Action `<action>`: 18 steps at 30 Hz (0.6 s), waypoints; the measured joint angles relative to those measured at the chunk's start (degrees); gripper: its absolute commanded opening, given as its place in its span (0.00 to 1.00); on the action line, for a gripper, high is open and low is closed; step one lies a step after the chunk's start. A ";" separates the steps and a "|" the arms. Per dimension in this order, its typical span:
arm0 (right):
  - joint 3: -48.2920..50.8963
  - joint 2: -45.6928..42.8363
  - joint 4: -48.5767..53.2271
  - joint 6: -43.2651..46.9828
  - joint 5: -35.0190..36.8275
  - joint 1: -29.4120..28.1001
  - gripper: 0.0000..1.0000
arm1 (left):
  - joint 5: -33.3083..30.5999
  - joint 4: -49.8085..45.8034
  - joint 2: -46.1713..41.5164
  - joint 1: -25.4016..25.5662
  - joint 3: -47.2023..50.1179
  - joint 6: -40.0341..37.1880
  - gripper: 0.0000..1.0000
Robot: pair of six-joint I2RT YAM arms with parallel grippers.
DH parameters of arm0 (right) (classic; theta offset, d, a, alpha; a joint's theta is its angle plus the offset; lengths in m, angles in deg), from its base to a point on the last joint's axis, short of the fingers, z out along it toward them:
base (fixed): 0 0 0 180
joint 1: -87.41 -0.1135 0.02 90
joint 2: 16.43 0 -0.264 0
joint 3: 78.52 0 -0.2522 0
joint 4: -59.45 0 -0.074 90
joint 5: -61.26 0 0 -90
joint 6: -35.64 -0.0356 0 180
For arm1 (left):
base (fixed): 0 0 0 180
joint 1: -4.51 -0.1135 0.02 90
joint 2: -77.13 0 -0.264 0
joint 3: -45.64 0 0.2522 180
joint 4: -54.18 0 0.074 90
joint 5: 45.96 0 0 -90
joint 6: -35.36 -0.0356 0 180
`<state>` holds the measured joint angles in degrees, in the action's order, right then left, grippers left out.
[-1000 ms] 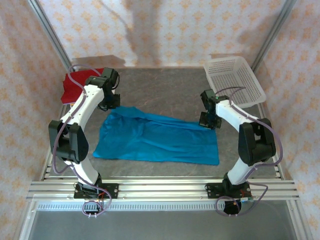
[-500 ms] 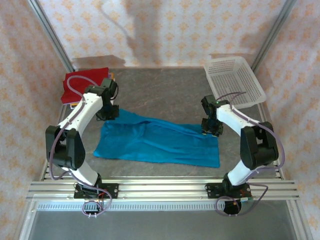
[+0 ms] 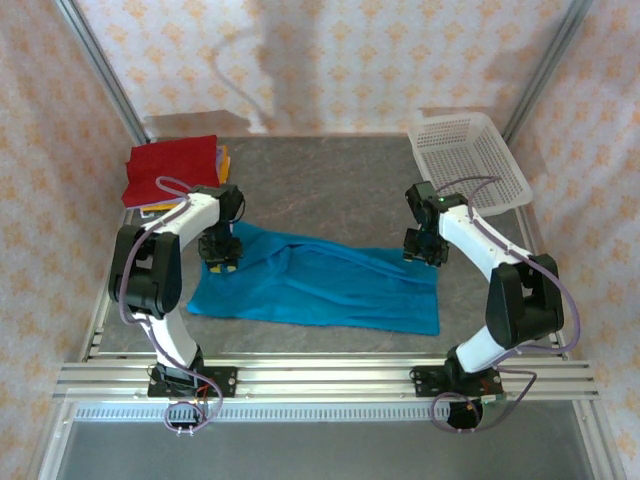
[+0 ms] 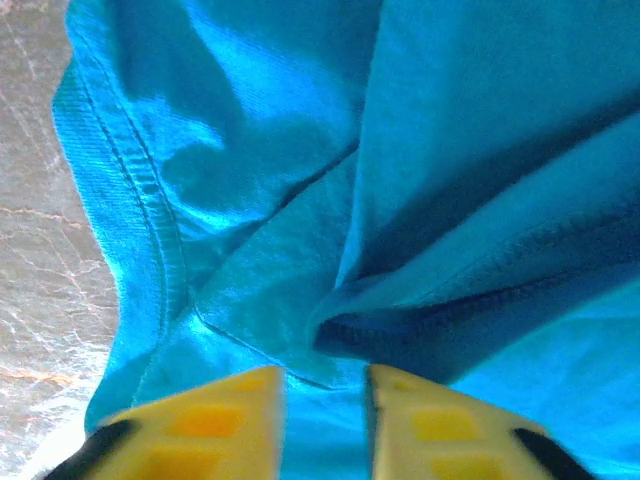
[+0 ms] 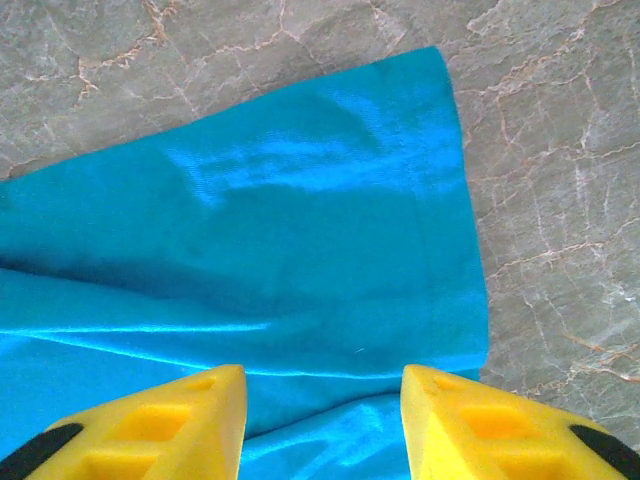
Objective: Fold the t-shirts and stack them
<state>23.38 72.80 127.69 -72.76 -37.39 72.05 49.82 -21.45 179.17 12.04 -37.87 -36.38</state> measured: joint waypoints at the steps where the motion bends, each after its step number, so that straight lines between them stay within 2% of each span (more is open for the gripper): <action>1: 0.00 -0.02 0.00 0.00 -0.20 0.00 0.45 | -0.04 -0.13 -0.26 0.11 -0.22 0.15 0.44; 5: -0.09 -0.02 0.02 0.00 -0.70 0.00 0.45 | 0.22 0.11 -3.58 1.68 -1.70 0.76 0.48; 10: -0.79 0.02 0.00 -0.02 -1.70 0.00 0.45 | 4.09 4.31 -7.13 3.26 -5.49 1.01 0.48; 18: -2.56 1.11 -0.02 -0.02 -2.34 0.00 0.45 | 8.50 12.26 3.39 3.37 -11.91 1.64 0.47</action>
<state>20.82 73.91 127.67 -72.78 -39.73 72.05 58.32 -9.19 182.55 15.41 -49.79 -34.74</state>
